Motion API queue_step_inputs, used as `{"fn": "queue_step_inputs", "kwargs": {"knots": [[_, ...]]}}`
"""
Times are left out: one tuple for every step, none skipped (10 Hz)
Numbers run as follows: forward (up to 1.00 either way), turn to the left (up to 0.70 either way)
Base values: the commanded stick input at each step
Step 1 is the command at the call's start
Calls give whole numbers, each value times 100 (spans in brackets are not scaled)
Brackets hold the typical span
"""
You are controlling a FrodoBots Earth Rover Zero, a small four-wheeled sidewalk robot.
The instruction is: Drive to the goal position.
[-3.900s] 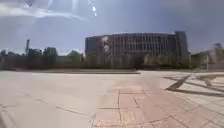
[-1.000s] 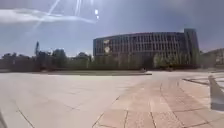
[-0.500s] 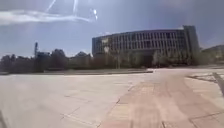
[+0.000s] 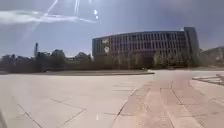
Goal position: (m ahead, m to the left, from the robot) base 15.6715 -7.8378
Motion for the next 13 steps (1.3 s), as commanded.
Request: {"fn": "queue_step_inputs", "kwargs": {"knots": [[70,1],[70,1],[70,1],[70,1],[70,1],[70,1],[70,1],[70,1],[70,1],[70,1],[70,1],[70,1],[70,1]]}}
